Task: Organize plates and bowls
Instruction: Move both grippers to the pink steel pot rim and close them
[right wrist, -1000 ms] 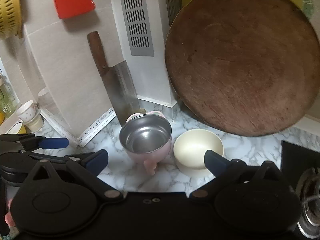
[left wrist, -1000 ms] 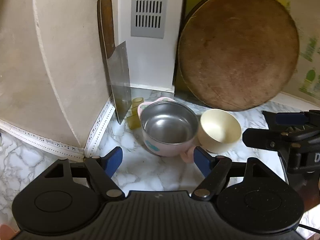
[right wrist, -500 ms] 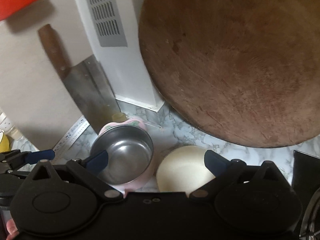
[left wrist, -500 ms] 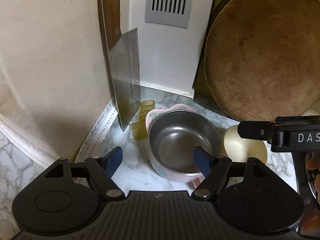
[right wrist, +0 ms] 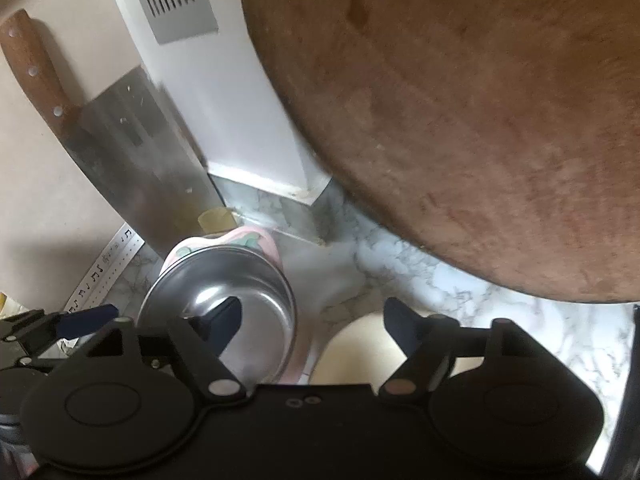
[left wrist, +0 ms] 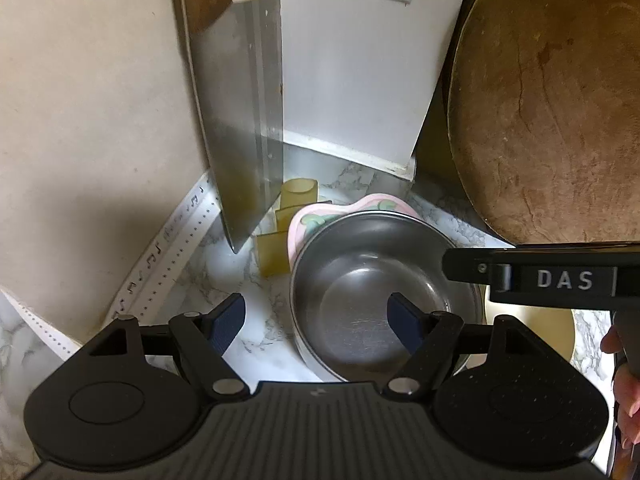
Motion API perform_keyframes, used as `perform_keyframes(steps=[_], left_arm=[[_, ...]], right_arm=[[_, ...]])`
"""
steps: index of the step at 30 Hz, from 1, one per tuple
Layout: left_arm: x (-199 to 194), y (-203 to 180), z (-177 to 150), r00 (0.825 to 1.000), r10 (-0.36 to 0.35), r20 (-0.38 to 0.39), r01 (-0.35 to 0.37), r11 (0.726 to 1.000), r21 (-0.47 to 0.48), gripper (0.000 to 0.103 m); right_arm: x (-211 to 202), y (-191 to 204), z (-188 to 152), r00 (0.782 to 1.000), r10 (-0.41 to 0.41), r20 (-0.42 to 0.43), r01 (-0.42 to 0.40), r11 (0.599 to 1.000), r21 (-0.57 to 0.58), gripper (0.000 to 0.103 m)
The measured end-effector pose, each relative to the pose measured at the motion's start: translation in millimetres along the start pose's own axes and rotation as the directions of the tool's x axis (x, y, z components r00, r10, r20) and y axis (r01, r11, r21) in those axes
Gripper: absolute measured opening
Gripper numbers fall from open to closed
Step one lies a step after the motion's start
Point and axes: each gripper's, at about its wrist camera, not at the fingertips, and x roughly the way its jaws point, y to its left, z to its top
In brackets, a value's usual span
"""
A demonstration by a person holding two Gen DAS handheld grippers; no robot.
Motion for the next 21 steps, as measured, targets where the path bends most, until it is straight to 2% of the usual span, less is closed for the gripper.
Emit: perform_keyframes(steps=[5,6,7,9,11,13,17,21], left_arm=[[7,-2,2,1.000,0.015,0.002,-0.015,1.000,0.001,0.076],[7,-1,2,1.000,0.018,0.003,-0.018,1.000,-0.003,0.072],[7,-1,3,1.000,0.015,-0.002,-0.015,1.000,-0.008,0.063],[8,1,4,1.000,0.007,-0.014,-0.008,1.000,-0.021,0.057],[8,2,5,1.000,0.003,-0.013,-0.004,1.000,-0.031,0.046],[7,3,5,1.000,-0.012,-0.016,0.011,0.999,-0.036,0.037],[7,3,5,1.000,-0.005,-0.022,0.005,0.999,-0.040,0.026],[6,3,4,1.000,0.006,-0.022,-0.007,0.999,-0.036,0.020]], right_arm=[[9,4,-2,1.000,0.015,-0.013,-0.015,1.000,-0.010,0.060],[9,5,-3,1.000,0.011,-0.005,-0.012,1.000,-0.012,0.060],[9,5,-3,1.000,0.009,-0.001,-0.009,1.000,-0.017,0.056],[11,6,-4,1.000,0.023,-0.006,-0.023,1.000,-0.018,0.046],[12,6,-4,0.999,0.031,-0.009,-0.031,0.999,-0.014,0.039],[13,7,-5,1.000,0.029,-0.011,-0.029,0.999,-0.022,0.035],[13,10,-7,0.999,0.029,-0.015,-0.029,0.999,-0.035,0.022],[11,14,-8,1.000,0.009,-0.001,-0.009,0.999,-0.041,0.020]])
